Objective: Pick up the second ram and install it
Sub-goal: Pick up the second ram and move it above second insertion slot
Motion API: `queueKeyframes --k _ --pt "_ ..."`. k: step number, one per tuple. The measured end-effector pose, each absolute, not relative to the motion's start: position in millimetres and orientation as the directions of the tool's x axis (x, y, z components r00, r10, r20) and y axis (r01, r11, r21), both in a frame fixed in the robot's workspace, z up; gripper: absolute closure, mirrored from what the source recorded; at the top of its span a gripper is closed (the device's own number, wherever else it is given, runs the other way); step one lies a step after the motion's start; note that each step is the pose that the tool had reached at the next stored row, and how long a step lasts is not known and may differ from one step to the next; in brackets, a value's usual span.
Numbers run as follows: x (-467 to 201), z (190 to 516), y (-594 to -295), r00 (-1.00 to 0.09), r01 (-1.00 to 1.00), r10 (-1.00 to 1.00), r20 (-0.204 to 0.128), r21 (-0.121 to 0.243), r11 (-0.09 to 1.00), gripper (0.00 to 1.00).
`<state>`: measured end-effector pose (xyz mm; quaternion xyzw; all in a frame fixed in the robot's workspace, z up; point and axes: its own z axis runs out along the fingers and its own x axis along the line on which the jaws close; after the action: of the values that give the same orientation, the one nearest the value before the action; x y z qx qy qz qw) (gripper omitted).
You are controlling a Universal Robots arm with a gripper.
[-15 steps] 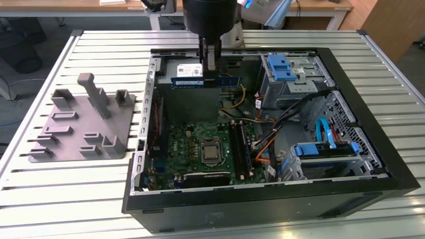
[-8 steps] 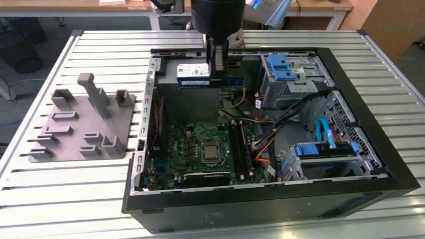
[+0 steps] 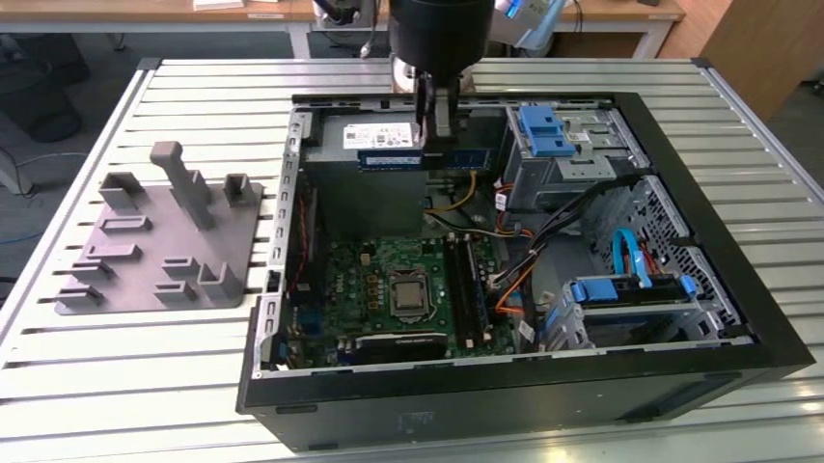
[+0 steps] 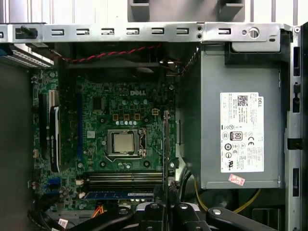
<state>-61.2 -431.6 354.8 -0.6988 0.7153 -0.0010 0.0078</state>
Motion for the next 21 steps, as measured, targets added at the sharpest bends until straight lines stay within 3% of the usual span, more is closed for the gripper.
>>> queueKeyframes --k 21 --pt "-36 353 -432 -0.023 -1.0 -1.0 -0.01 -0.012 0.023 0.86"
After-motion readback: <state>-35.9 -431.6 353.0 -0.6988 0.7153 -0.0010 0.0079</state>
